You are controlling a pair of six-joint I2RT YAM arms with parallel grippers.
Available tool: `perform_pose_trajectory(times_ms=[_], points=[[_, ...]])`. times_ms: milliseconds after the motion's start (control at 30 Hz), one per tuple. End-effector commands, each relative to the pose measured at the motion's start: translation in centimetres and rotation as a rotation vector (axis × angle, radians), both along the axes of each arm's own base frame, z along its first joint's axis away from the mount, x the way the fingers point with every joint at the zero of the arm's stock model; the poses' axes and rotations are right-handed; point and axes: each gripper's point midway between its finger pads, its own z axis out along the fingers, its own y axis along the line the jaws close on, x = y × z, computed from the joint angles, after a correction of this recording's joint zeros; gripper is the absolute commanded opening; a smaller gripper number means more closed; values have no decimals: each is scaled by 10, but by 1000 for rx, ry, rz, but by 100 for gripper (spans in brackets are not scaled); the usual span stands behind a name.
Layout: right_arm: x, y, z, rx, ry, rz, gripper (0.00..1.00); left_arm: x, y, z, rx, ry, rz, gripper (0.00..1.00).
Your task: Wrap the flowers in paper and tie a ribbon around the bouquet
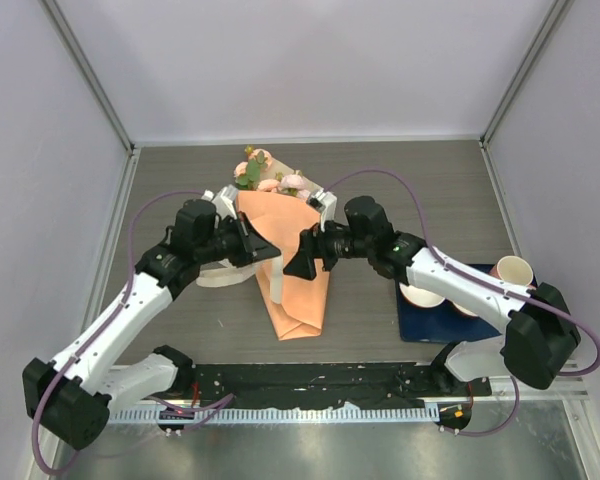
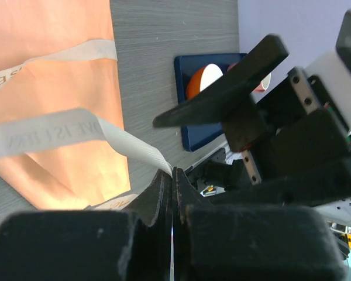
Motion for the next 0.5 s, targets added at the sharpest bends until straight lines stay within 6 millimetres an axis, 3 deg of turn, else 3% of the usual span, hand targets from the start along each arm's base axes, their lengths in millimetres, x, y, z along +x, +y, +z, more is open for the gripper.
perform_pose_trajectory(times_ms=[0,133,233,300,333,367,433,467], points=[[-18,21,35,166,-81,117,84,14,-21,44,-58,-129,-38,0],[-26,33,40,212,-77,124,84,20,-34,36,-31,-103,-73,0],[-15,31,34,197,-71,52,83,19,-40,37,-39,-102,-97,0],[-9,33,32,197,-62,26,77,18,-42,38,-42,-106,-105,0],[-5,32,31,191,-55,-2,73,19,-43,38,-41,-106,-105,0],[1,31,31,185,-55,-38,60,20,-43,39,-40,-111,-104,0],[6,27,26,159,-51,-76,48,20,-41,38,-23,-117,-107,0],[11,25,24,147,-54,-109,36,20,-40,38,-17,-122,-107,0]])
